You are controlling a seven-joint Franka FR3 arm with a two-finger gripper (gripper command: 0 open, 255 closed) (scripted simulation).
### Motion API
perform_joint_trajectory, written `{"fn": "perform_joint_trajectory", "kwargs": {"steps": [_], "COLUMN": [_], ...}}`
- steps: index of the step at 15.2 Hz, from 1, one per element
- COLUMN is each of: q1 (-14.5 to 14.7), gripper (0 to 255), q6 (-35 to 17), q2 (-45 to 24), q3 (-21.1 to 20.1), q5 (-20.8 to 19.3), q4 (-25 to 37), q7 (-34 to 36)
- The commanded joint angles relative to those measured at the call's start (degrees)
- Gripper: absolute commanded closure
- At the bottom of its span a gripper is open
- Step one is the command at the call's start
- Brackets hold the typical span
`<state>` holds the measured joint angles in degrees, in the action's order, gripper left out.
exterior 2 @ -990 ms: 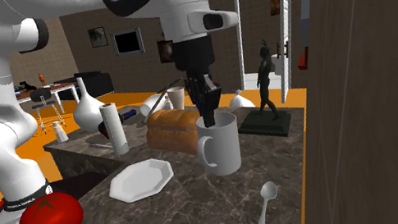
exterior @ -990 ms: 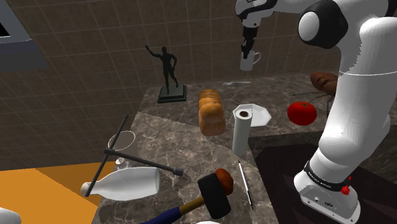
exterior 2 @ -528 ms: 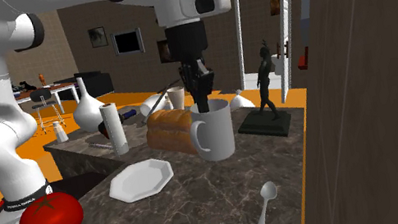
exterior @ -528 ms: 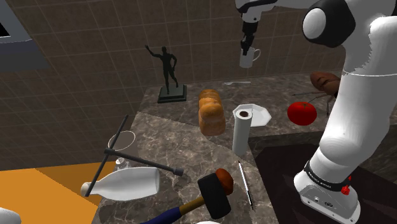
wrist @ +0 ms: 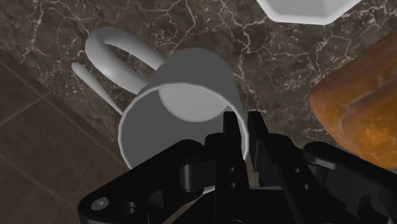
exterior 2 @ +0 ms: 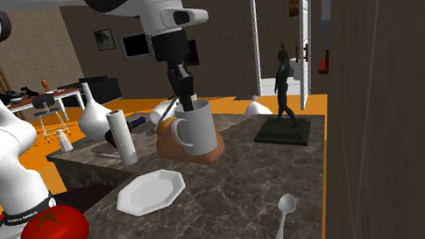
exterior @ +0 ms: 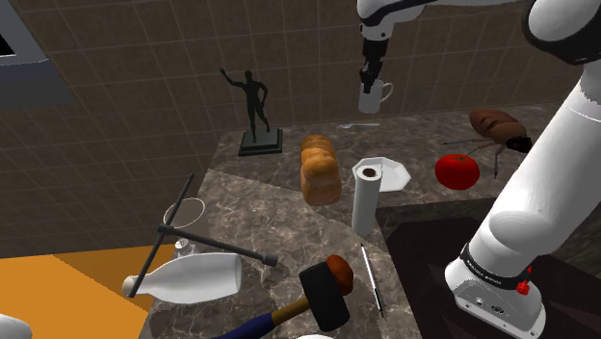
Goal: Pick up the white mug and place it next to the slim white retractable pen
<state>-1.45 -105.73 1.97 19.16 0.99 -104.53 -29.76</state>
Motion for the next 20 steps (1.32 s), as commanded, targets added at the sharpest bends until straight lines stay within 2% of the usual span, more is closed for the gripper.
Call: {"fn": "perform_joint_trajectory", "kwargs": {"steps": [1,10,20], "q1": [1.2,4.8,9.2], "gripper": [255,255,255], "q6": [-0.5,-1.1,0.2], "q2": [3.9,17.3,27.6], "q3": [-1.3,-9.0,-18.9], "q5": [-1.4,-3.7,-1.2], "q4": [-4.1,-18.0,-27.1], "q7": [3.0,15.3,28.5]}}
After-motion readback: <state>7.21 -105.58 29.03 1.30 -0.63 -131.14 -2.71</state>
